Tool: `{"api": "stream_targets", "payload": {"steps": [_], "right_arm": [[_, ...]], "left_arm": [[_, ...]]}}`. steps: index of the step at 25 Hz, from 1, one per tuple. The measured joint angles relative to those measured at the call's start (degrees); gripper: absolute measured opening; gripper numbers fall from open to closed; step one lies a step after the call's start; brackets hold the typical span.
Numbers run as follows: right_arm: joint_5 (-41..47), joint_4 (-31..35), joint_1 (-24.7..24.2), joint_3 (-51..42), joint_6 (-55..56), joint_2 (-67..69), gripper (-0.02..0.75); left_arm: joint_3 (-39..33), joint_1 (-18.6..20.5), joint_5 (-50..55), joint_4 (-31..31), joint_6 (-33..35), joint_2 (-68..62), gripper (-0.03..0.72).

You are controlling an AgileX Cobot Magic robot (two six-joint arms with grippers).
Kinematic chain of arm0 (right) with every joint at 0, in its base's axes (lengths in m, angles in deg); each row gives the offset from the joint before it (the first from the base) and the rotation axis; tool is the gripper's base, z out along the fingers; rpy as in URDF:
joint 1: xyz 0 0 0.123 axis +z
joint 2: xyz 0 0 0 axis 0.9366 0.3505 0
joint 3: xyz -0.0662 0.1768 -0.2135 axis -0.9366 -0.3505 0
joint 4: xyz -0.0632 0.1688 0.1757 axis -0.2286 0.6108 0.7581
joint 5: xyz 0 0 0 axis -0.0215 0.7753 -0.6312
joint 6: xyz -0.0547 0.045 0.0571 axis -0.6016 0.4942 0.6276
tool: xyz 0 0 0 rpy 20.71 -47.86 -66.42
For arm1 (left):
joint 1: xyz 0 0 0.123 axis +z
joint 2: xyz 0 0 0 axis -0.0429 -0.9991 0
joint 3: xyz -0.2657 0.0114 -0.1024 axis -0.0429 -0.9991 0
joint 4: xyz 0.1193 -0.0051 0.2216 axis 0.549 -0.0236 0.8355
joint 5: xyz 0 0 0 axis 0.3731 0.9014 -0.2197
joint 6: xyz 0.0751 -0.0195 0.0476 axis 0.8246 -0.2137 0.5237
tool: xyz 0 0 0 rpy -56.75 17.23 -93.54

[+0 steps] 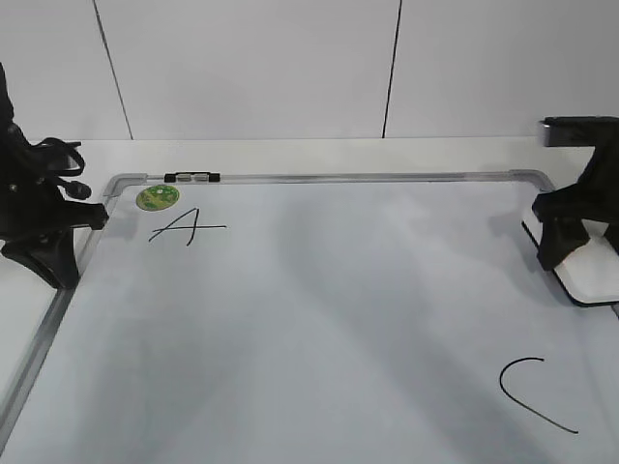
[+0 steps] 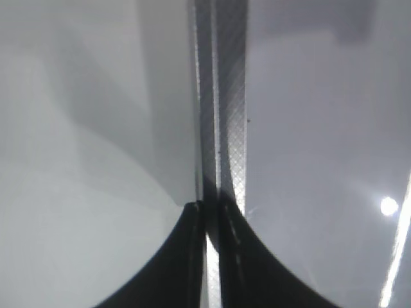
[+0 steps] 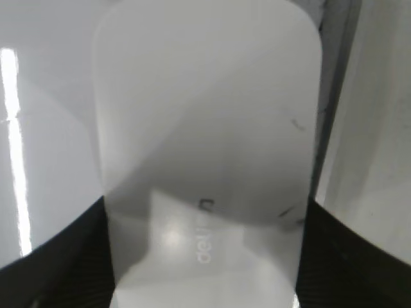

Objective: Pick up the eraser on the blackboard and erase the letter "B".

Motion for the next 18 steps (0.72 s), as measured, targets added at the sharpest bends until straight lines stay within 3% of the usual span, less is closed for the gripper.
{"api": "stream_targets", "payload": {"steps": [18], "right_arm": [[-0.92,-3.41,0.0,0.1,0.0,0.14,0.559]], "left_arm": [[0.0,0.0,0.0,0.0,0.0,0.0,0.021]]}}
